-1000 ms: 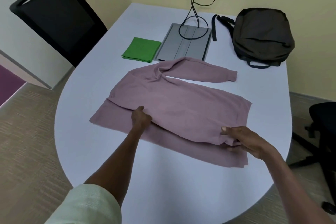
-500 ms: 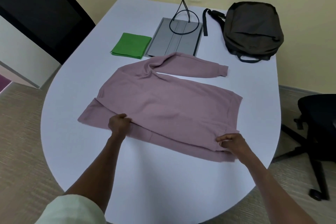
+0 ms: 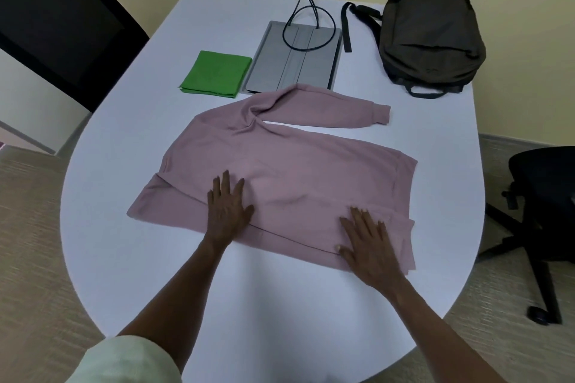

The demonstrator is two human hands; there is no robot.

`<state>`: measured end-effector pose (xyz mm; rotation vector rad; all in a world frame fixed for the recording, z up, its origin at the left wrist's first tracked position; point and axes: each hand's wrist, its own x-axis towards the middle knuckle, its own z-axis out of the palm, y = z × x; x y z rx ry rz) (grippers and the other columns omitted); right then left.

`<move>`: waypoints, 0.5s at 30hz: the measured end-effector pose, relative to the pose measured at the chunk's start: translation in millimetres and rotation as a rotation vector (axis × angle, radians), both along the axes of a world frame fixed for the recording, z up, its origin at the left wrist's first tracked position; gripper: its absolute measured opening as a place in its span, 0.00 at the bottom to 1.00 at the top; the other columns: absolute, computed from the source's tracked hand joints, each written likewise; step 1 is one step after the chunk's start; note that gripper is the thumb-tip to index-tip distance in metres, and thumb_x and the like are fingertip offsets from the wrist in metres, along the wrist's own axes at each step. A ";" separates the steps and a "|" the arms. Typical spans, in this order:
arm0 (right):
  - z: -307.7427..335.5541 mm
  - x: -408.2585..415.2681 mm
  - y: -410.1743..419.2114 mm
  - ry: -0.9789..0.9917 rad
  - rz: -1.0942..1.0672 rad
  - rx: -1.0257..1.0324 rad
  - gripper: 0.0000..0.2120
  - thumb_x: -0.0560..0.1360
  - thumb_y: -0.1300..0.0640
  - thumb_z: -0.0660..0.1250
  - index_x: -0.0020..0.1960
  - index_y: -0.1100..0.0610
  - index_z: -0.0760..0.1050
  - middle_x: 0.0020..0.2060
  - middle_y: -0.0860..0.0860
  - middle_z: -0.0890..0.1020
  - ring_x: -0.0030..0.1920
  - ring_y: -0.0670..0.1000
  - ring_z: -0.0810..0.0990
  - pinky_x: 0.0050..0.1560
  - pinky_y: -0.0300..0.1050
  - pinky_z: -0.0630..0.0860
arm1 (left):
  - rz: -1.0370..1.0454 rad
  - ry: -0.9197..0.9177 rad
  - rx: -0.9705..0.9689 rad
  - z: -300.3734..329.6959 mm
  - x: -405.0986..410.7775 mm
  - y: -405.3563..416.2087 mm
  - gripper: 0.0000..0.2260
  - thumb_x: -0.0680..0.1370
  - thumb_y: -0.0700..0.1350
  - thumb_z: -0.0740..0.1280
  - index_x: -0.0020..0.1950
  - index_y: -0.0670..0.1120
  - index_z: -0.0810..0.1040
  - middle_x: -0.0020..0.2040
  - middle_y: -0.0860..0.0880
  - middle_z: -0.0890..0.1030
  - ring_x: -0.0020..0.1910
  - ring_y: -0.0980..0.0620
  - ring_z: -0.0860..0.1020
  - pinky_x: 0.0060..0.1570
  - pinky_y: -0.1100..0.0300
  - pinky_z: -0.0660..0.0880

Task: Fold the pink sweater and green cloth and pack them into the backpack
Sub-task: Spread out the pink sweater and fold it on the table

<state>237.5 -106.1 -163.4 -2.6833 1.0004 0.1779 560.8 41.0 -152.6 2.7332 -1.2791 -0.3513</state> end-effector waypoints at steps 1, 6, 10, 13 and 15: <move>-5.6 -1.4 1.6 0.093 0.017 0.019 0.32 0.79 0.35 0.50 0.77 0.51 0.63 0.78 0.57 0.60 0.77 0.60 0.60 0.70 0.68 0.60 | 0.018 0.098 0.117 -1.6 1.1 -1.9 0.37 0.77 0.61 0.65 0.79 0.45 0.58 0.80 0.35 0.51 0.76 0.29 0.54 0.70 0.34 0.59; -18.0 -2.3 0.5 0.288 -0.003 0.071 0.36 0.77 0.28 0.40 0.79 0.46 0.56 0.78 0.57 0.58 0.76 0.62 0.60 0.65 0.78 0.60 | 0.097 0.257 0.304 -16.9 4.1 7.4 0.50 0.63 0.81 0.38 0.81 0.57 0.42 0.80 0.44 0.36 0.78 0.34 0.40 0.69 0.26 0.48; 1.2 23.3 6.6 0.239 -0.032 0.086 0.38 0.75 0.26 0.41 0.80 0.43 0.50 0.79 0.57 0.54 0.78 0.62 0.55 0.69 0.75 0.50 | 0.032 0.117 0.161 -20.9 -5.0 0.9 0.51 0.68 0.80 0.37 0.79 0.49 0.60 0.80 0.35 0.53 0.76 0.27 0.50 0.66 0.23 0.47; 15.1 61.2 17.3 0.180 0.092 0.067 0.36 0.78 0.29 0.45 0.80 0.45 0.52 0.80 0.57 0.53 0.79 0.62 0.53 0.69 0.74 0.55 | -0.136 0.081 0.092 -18.8 -13.0 -12.7 0.42 0.75 0.75 0.45 0.80 0.48 0.58 0.80 0.37 0.50 0.78 0.30 0.48 0.69 0.30 0.46; 15.8 90.3 22.7 0.150 0.188 0.057 0.35 0.78 0.31 0.46 0.80 0.46 0.52 0.80 0.56 0.52 0.79 0.62 0.53 0.69 0.75 0.56 | -0.338 0.040 0.012 -24.0 -14.9 -23.1 0.39 0.77 0.73 0.44 0.81 0.51 0.53 0.81 0.42 0.46 0.79 0.35 0.44 0.71 0.29 0.50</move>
